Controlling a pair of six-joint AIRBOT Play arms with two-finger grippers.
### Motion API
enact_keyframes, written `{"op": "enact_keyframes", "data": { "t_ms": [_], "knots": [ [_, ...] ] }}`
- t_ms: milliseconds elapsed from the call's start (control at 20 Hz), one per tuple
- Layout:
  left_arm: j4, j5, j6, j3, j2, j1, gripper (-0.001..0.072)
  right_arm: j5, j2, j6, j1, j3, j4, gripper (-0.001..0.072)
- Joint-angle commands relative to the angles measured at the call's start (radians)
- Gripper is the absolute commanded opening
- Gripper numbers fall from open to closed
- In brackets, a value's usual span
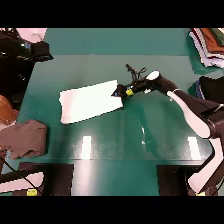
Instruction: Fold the shirts.
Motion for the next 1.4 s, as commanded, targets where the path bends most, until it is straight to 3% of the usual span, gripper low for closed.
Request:
{"op": "enact_keyframes", "data": {
  "t_ms": [0,150,400,650,1000,1350],
  "knots": [
    [0.001,0.004,0.000,0.000,0.001,-0.079,0.0027,0.003,0.097,0.068,-0.097,0.023,-0.170,0.0015],
    [0.001,0.011,0.000,0.000,0.001,-0.143,0.0027,-0.014,0.247,0.116,-0.296,-0.042,-0.247,0.0014],
    [0.001,0.070,-0.001,0.000,0.001,-0.230,0.0027,-0.103,0.474,0.123,-0.726,-0.173,-0.242,0.0014],
    [0.001,0.138,-0.002,0.000,0.001,-0.305,0.0027,-0.112,0.509,0.123,-1.020,-0.126,-0.233,0.0014],
    [0.004,0.158,-0.002,0.000,0.001,-0.333,0.0027,-0.174,0.506,0.121,-1.081,0.015,-0.234,0.0014],
    [0.008,0.122,-0.001,0.000,0.001,-0.333,0.0027,0.016,0.507,0.124,-1.146,0.225,-0.246,0.0013]
  ]
}}
